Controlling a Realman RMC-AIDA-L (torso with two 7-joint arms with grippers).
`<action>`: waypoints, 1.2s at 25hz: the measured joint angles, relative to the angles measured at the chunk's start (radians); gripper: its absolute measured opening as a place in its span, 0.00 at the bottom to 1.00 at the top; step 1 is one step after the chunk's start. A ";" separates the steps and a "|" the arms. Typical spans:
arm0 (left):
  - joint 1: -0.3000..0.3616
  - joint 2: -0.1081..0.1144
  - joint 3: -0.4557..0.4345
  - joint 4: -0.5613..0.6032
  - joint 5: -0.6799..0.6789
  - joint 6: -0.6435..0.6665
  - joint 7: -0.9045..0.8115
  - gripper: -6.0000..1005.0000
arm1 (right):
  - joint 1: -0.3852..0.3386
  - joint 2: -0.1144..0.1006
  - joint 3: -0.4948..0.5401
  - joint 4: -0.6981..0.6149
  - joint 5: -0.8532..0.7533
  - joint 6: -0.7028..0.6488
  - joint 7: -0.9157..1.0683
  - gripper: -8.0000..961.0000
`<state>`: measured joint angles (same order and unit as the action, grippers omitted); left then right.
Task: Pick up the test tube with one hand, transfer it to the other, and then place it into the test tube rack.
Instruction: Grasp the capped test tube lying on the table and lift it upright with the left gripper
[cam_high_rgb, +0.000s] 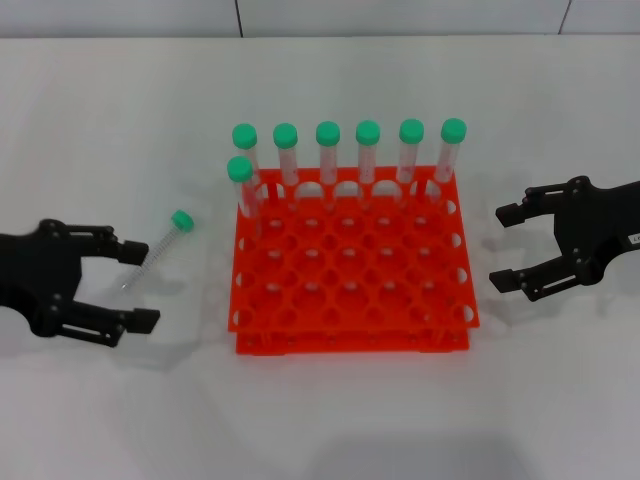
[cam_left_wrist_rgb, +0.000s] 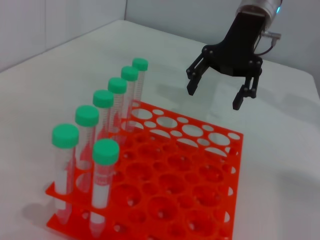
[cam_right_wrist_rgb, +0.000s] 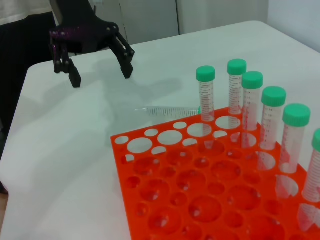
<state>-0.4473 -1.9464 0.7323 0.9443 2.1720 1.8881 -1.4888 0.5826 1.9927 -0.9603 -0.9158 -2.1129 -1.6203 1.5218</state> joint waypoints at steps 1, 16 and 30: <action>0.000 0.000 0.000 0.025 0.000 0.012 -0.023 0.88 | -0.001 0.000 0.000 0.000 0.000 0.000 0.000 0.90; -0.062 0.039 0.084 0.246 0.139 0.073 -0.603 0.88 | 0.003 -0.004 0.000 -0.004 -0.004 0.024 0.000 0.90; -0.168 0.009 0.129 0.234 0.500 0.002 -0.793 0.88 | 0.022 0.003 -0.026 -0.002 -0.007 0.046 0.000 0.90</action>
<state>-0.6155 -1.9376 0.8614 1.1785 2.6725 1.8903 -2.2823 0.6050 1.9959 -0.9860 -0.9180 -2.1203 -1.5748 1.5221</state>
